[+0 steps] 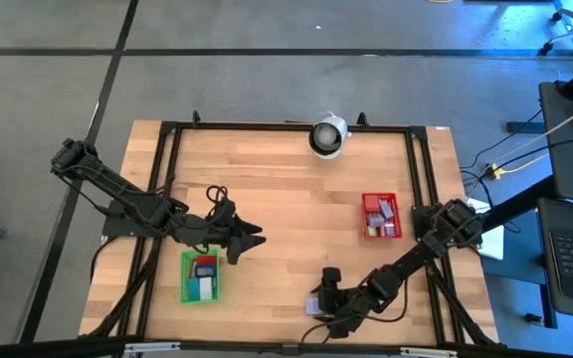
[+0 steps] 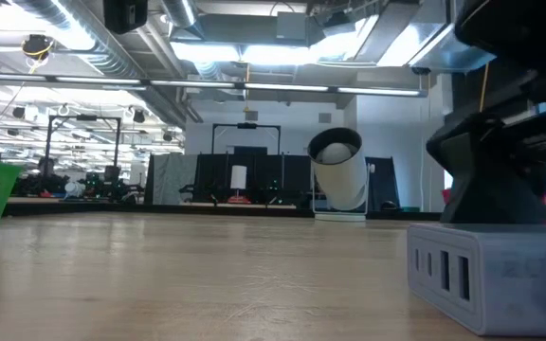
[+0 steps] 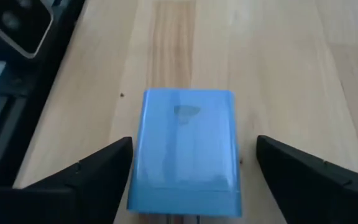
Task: Pick & Place Office items
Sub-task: Put the light blue charger adapter into the red bin
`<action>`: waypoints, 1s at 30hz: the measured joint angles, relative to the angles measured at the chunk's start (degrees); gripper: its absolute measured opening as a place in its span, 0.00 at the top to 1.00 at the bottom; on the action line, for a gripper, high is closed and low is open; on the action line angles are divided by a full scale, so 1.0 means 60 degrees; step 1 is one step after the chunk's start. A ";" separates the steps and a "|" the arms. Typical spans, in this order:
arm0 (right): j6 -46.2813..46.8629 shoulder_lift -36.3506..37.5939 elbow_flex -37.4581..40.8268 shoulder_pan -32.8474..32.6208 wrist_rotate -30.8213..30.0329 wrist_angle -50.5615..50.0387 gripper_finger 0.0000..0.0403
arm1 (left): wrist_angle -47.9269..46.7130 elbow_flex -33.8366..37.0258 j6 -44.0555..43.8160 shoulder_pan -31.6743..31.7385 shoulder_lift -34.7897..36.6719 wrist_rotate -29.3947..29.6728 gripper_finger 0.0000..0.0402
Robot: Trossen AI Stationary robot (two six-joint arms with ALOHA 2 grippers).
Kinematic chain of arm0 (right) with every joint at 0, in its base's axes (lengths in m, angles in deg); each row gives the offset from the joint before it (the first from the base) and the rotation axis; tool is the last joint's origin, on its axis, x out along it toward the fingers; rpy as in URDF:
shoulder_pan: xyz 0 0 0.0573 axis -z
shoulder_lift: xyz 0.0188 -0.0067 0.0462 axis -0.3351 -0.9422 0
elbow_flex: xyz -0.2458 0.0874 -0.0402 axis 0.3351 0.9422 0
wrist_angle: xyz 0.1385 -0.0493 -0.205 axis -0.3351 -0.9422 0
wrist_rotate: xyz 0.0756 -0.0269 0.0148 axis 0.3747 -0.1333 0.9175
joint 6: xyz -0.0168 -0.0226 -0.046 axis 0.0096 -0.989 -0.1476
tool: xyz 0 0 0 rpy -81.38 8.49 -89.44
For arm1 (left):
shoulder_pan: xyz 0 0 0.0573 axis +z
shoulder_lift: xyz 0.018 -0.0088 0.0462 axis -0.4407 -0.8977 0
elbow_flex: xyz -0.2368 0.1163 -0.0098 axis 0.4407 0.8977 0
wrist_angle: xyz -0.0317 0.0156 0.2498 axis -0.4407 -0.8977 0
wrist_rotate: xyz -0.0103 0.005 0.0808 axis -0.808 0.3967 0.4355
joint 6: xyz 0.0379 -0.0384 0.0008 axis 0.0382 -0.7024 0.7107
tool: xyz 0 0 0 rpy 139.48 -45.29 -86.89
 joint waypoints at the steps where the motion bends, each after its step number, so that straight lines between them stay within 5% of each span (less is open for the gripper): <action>1: 0.0207 -0.0001 -0.0003 0.0006 0.0021 0.0000 0.16 | 0.0004 0.0000 0.0000 0.0000 0.0000 0.0000 0.48; 10: 0.1348 0.0018 -0.0015 -0.0027 0.0077 0.0007 0.47 | 0.0004 0.0001 0.0000 0.0000 0.0000 -0.0135 0.48; 19: 0.1833 0.0287 -0.0016 0.0178 0.0137 -0.0624 0.47 | 0.0004 0.0003 0.0000 0.0000 0.0000 -0.0152 0.48; 30: 0.0004 0.3114 0.0025 0.2400 -0.0303 -0.0833 0.47 | 0.0004 0.0004 0.0000 0.0000 0.0000 -0.0154 0.48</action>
